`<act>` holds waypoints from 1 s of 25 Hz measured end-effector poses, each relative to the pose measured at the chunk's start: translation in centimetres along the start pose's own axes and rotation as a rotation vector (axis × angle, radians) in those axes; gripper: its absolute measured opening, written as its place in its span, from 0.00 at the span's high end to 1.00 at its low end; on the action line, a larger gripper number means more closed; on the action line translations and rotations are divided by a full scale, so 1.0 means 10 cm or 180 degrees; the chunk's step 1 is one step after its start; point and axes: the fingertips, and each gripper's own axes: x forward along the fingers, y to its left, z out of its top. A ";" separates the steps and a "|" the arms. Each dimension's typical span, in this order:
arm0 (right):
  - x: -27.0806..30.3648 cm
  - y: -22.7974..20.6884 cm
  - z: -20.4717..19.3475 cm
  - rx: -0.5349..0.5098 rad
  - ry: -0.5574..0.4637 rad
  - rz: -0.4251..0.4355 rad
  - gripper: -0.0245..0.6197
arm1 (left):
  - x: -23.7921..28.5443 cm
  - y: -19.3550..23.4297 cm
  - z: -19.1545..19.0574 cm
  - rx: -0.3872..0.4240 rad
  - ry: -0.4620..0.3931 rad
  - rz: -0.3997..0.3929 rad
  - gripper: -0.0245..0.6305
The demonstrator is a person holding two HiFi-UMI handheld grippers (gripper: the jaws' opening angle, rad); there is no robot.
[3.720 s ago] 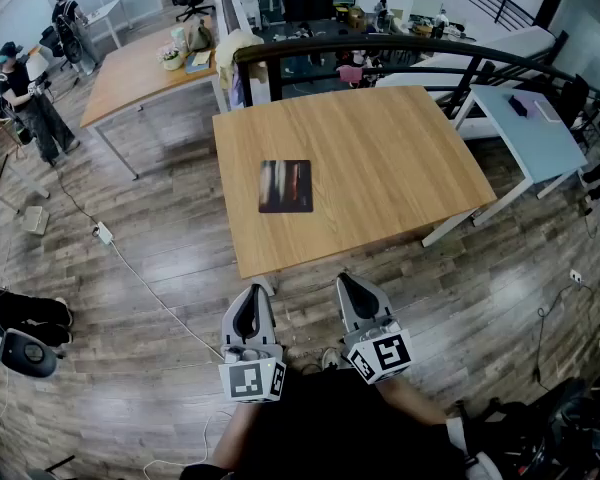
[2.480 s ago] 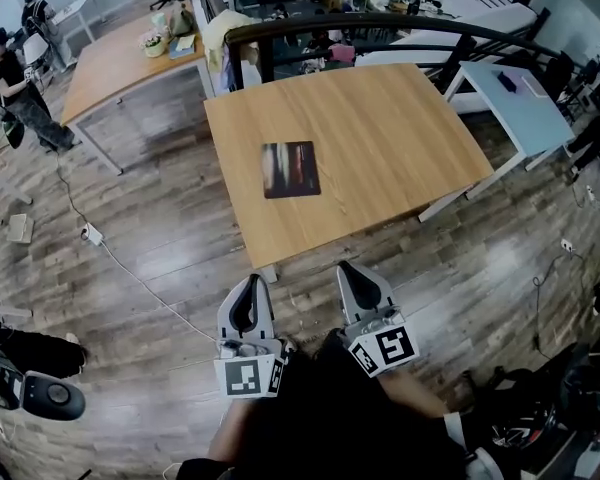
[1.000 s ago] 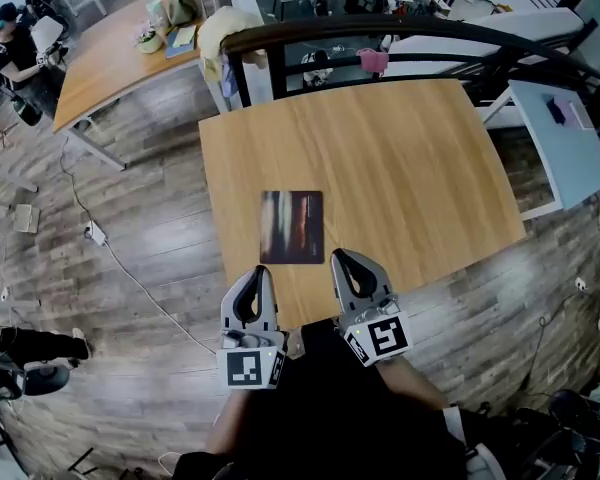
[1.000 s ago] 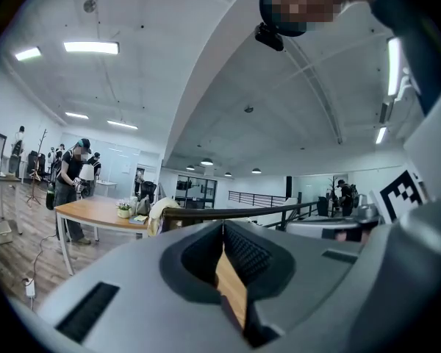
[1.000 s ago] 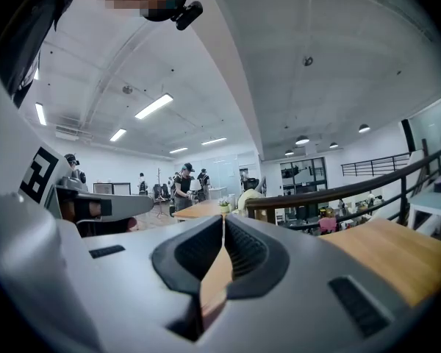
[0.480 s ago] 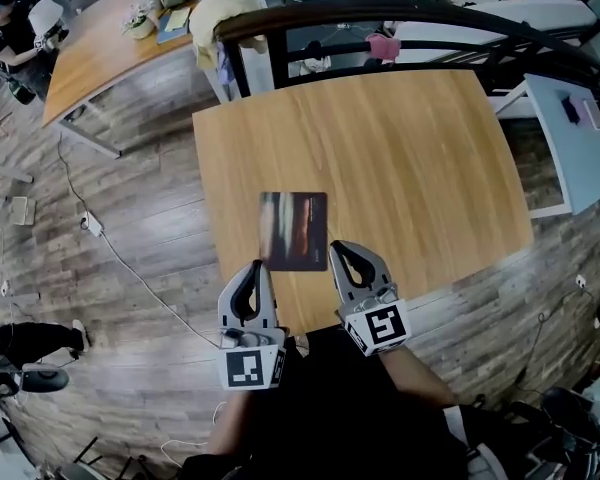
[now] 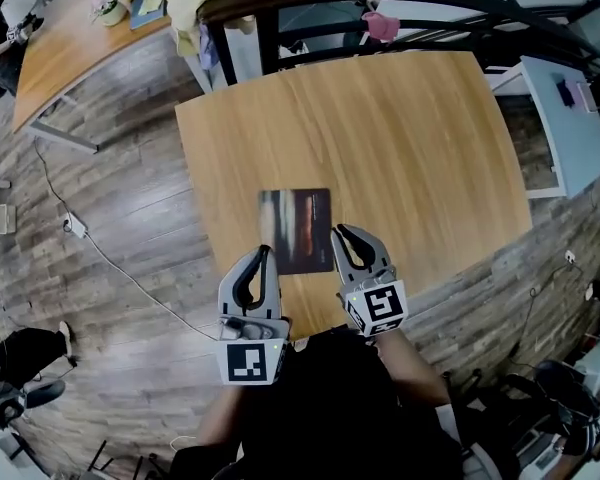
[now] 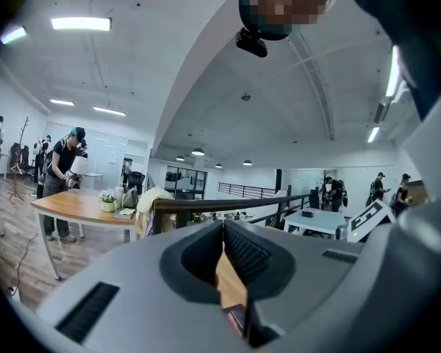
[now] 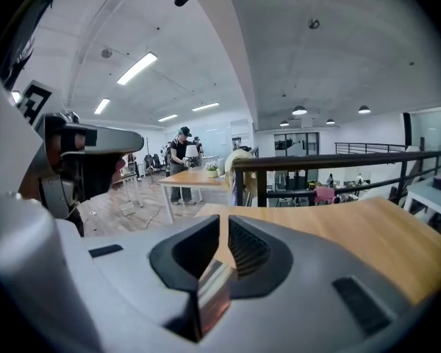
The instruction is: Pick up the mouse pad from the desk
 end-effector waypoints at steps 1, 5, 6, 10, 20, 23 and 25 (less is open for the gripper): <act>0.06 -0.01 -0.06 0.0004 0.0063 -0.0002 0.86 | 0.03 0.03 -0.02 -0.0019 0.0025 -0.0014 0.93; 0.33 -0.06 -0.34 -0.0019 0.0340 0.0006 0.74 | 0.17 0.13 -0.03 -0.0075 0.0041 -0.0060 0.93; 0.39 -0.08 -0.43 -0.0032 0.0425 0.0010 0.70 | 0.19 0.15 -0.04 -0.0089 0.0048 -0.0069 0.93; 0.61 -0.20 -0.78 -0.0075 0.0724 0.0020 0.66 | 0.31 0.19 -0.05 -0.0117 0.0051 -0.0111 0.93; 0.99 -0.34 -1.56 -0.0090 0.1466 0.0118 0.62 | 0.49 0.23 -0.13 -0.0165 0.0126 -0.0166 0.93; 1.10 -0.38 -1.69 -0.0118 0.1609 0.0152 0.61 | 0.55 0.26 -0.15 -0.0177 0.0138 -0.0167 0.93; 1.18 -0.41 -1.76 -0.0125 0.1679 0.0165 0.60 | 0.59 0.28 -0.18 -0.0184 0.0158 -0.0163 0.93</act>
